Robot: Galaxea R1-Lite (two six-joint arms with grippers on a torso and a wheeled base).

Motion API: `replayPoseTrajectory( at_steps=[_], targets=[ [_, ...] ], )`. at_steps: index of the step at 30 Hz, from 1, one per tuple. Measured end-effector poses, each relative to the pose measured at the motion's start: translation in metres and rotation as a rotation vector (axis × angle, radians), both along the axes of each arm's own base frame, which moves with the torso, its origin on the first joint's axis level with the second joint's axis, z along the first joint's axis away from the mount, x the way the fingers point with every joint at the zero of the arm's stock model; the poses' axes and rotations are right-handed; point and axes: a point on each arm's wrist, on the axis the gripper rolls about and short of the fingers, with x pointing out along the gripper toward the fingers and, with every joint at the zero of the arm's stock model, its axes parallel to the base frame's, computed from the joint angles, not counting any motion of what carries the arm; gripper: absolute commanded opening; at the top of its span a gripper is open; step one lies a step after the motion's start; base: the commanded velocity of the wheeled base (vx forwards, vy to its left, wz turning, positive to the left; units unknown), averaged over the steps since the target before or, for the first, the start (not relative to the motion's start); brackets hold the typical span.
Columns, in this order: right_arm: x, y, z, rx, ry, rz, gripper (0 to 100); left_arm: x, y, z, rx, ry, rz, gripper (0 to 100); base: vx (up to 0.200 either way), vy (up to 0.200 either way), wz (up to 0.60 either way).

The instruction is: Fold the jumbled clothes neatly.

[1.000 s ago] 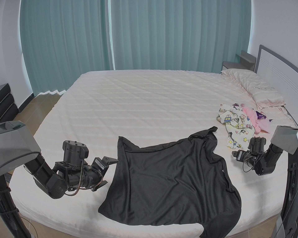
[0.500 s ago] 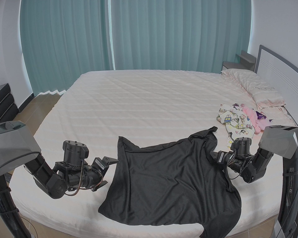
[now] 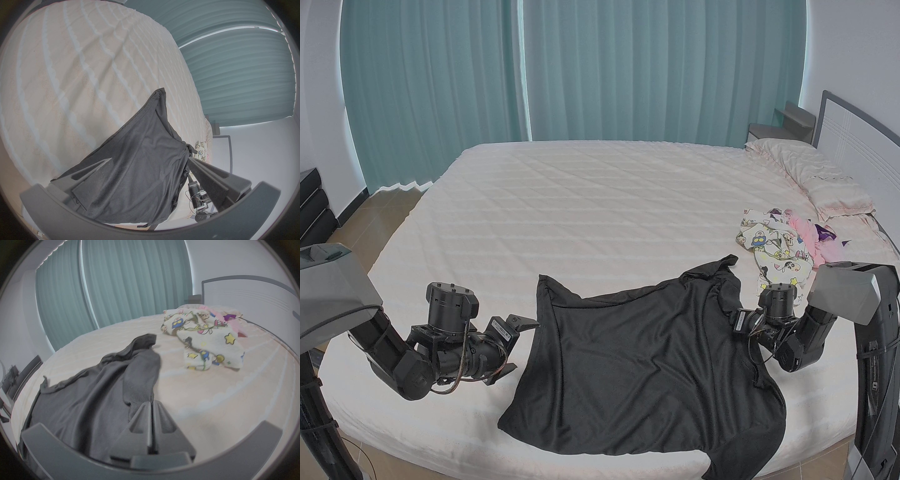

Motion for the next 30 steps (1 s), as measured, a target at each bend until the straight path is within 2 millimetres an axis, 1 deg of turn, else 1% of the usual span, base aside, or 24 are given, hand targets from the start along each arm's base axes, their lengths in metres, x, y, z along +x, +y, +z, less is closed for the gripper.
replayPoseTrajectory(
  at_steps=[4,8,12,13,18,24,30],
  targets=[
    [0.01,-0.022,0.007,0.017,-0.042,-0.062,0,0.0,0.0,0.0,0.0,0.0,0.001,100,0.0,0.0,0.0],
    [0.019,-0.04,0.012,0.1,-0.078,-0.077,0,0.001,0.0,-0.001,0.001,0.002,0.001,100,0.0,0.0,0.0],
    [0.022,-0.055,0.008,0.144,-0.068,-0.086,0,0.001,0.001,-0.003,0.004,0.009,0.006,100,0.0,0.0,0.0],
    [0.022,-0.059,0.006,0.145,-0.061,-0.093,100,0.002,0.001,-0.004,0.005,0.011,0.007,100,0.0,0.0,0.0],
    [0.024,-0.072,-0.001,0.151,-0.028,-0.127,100,0.002,0.002,-0.005,0.006,0.015,0.011,100,0.0,0.0,0.0],
    [0.027,-0.084,0.003,0.169,-0.05,-0.161,100,0.003,0.005,-0.007,0.014,0.019,0.018,100,0.0,0.0,0.0],
    [0.022,-0.083,0.012,0.23,-0.057,-0.177,100,0.002,0.006,-0.009,0.018,0.025,0.017,100,0.0,0.0,0.0]
  ],
)
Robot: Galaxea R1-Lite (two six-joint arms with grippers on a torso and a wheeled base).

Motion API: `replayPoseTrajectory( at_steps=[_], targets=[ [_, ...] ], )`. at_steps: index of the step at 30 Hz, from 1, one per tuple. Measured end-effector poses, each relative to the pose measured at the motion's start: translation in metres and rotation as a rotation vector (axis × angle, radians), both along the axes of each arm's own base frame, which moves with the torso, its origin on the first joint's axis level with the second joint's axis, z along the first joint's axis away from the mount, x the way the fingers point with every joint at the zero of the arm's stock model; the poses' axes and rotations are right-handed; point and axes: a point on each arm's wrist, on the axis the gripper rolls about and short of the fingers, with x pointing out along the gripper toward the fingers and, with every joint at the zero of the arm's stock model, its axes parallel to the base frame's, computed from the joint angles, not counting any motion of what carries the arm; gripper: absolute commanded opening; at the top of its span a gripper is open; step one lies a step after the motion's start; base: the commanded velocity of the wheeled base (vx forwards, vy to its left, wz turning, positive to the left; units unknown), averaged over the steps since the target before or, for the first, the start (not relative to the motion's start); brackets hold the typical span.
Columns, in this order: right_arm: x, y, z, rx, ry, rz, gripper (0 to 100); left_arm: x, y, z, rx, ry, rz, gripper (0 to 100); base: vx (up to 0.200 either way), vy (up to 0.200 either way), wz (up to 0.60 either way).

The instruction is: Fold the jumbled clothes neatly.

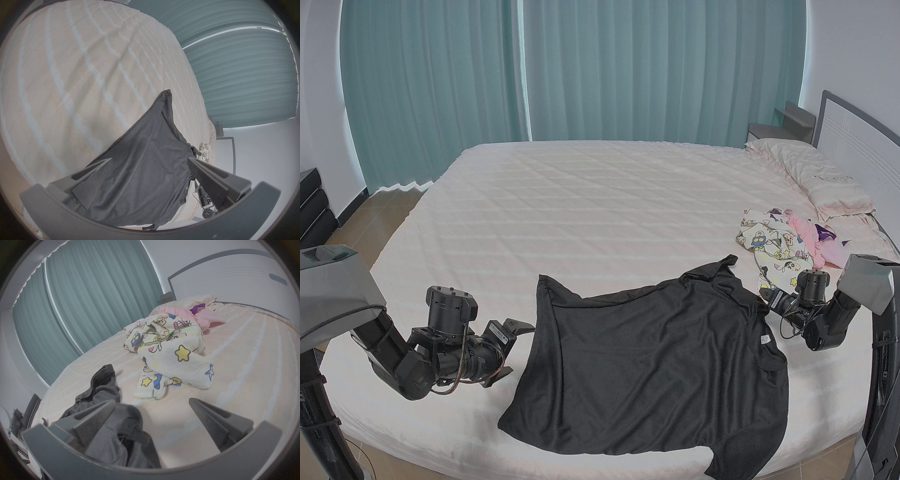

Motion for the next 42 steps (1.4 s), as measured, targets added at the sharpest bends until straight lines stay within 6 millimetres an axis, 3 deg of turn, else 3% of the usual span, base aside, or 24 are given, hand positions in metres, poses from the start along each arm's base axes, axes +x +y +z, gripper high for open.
replayPoseTrajectory(
  at_steps=[7,15,23,30,40,41,42],
  targets=[
    [-0.021,0.01,0.012,0.047,0.026,0.007,100,-0.005,0.001,-0.004,0.007,0.022,-0.004,100,-0.2,0.0,0.0],
    [-0.072,0.017,0.021,0.145,0.118,-0.019,100,-0.021,-0.004,-0.012,0.058,0.061,-0.062,100,-0.2,0.0,0.0],
    [-0.115,0.021,0.033,0.23,0.136,-0.05,100,-0.034,-0.01,-0.022,0.169,0.074,-0.109,100,0.0,0.0,0.0],
    [-0.126,0.023,0.034,0.252,0.118,-0.053,100,-0.027,-0.014,-0.041,0.336,0.067,-0.049,100,0.0,0.0,0.0],
    [-0.129,0.023,0.032,0.256,0.127,-0.052,100,-0.013,-0.024,-0.054,0.377,0.06,-0.046,100,0.0,0.0,0.0],
    [-0.129,0.023,0.032,0.256,0.126,-0.051,100,-0.011,-0.024,-0.056,0.395,0.054,-0.047,0,0.0,0.0,0.0],
    [-0.129,0.023,0.032,0.255,0.125,-0.051,100,-0.01,-0.024,-0.058,0.412,0.051,-0.051,0,0.0,0.0,0.0]
  ],
)
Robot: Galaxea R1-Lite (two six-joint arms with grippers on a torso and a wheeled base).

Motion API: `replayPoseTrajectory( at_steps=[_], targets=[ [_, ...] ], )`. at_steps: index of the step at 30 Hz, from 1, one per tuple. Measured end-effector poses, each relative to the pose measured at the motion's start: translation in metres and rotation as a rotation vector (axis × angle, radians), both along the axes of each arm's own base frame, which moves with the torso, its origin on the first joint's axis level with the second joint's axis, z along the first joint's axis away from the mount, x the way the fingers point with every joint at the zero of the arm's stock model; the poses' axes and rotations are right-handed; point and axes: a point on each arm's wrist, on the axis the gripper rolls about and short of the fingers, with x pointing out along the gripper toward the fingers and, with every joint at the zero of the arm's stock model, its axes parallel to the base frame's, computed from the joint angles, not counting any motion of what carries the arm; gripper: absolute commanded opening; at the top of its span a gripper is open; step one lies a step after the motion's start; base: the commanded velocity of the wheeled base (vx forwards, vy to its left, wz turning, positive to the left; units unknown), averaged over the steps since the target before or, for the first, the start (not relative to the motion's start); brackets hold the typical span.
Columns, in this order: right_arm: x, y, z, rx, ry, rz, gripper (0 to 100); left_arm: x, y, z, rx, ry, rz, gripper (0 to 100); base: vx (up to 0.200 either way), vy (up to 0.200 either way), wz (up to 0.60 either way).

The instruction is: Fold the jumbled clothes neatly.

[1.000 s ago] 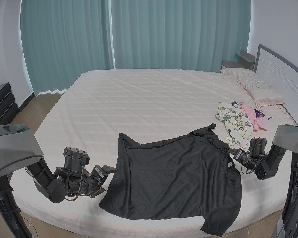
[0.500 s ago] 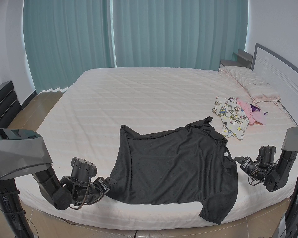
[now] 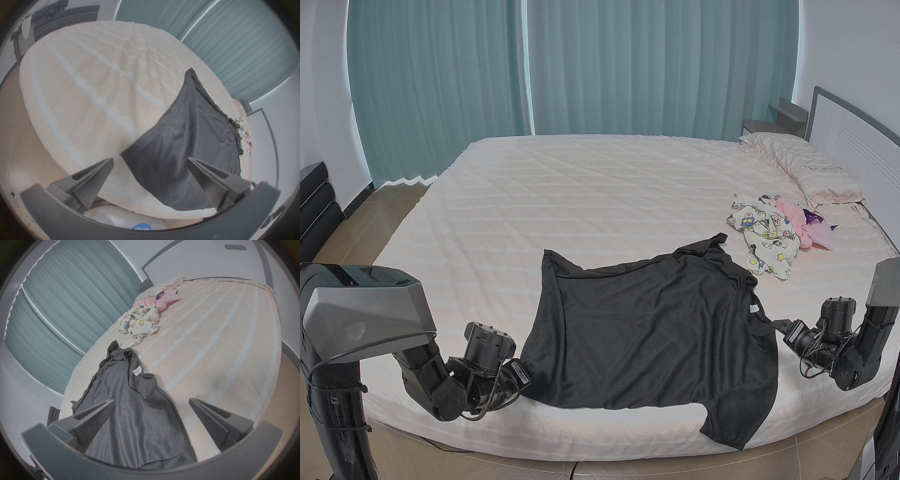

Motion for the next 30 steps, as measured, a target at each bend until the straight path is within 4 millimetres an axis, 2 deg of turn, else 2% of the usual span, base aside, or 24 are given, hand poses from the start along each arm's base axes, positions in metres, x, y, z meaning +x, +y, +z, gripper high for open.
replayPoseTrajectory(
  at_steps=[7,12,21,30],
  targets=[
    [-0.001,0.0,0.0,-0.001,0.001,0.002,100,0.003,0.001,-0.009,0.078,0.01,0.011,0,0.0,0.0,0.0],
    [-0.002,0.001,0.0,-0.004,0.002,0.004,100,-0.008,0.007,-0.015,0.174,0.101,-0.01,0,0.0,0.0,0.0],
    [-0.005,0.003,0.003,-0.01,-0.026,0.018,100,-0.019,0.011,-0.008,0.233,0.174,-0.02,0,0.0,0.0,0.0],
    [-0.007,0.004,0.001,-0.012,-0.017,0.023,100,-0.027,0.01,-0.01,0.262,0.232,-0.039,0,0.0,0.0,0.0]
  ],
)
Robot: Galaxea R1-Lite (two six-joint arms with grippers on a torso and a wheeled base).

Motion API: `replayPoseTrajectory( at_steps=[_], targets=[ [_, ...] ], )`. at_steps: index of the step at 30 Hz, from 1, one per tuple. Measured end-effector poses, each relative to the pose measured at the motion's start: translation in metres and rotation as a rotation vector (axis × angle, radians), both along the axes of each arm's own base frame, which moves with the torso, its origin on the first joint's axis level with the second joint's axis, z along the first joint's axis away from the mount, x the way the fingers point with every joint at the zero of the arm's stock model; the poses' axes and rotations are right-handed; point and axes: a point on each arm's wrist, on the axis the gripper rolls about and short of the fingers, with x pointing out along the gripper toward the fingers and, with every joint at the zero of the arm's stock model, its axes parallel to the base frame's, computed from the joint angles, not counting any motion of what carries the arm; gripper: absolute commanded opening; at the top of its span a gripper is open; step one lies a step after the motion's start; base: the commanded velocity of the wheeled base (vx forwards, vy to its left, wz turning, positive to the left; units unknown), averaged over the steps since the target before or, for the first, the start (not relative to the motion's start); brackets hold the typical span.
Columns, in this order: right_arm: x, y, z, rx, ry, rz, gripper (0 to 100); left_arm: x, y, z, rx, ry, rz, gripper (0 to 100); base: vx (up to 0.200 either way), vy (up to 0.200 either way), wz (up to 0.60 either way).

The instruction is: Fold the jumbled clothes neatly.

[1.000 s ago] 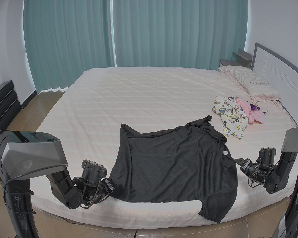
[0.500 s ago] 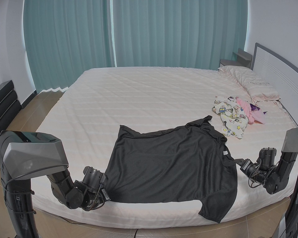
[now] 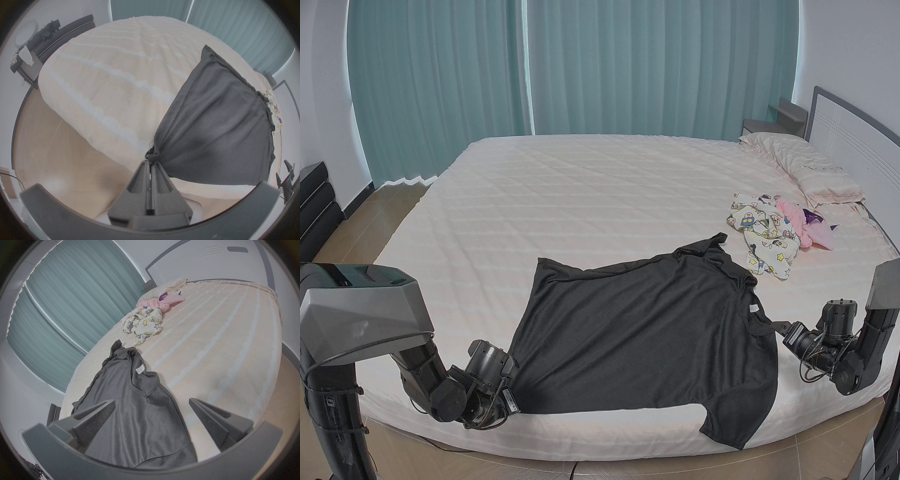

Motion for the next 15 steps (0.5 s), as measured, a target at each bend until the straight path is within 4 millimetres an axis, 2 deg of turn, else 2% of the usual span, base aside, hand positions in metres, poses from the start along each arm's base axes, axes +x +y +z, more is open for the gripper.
replayPoseTrajectory(
  at_steps=[3,4,11,15],
  targets=[
    [-0.001,0.0,0.0,-0.001,0.003,0.001,100,-0.002,-0.001,0.0,0.008,0.017,-0.007,0,0.0,0.0,0.0],
    [-0.001,0.0,0.0,-0.001,0.003,0.001,100,-0.001,-0.001,0.0,0.008,0.016,-0.007,100,0.0,0.0,0.0],
    [-0.001,0.0,-0.001,-0.001,0.008,0.001,100,0.0,-0.003,0.002,-0.002,0.003,-0.008,100,0.0,0.0,0.0],
    [-0.001,0.0,-0.001,0.001,0.008,0.004,100,0.002,-0.004,0.012,-0.034,-0.035,-0.008,100,0.0,0.0,0.0]
  ],
)
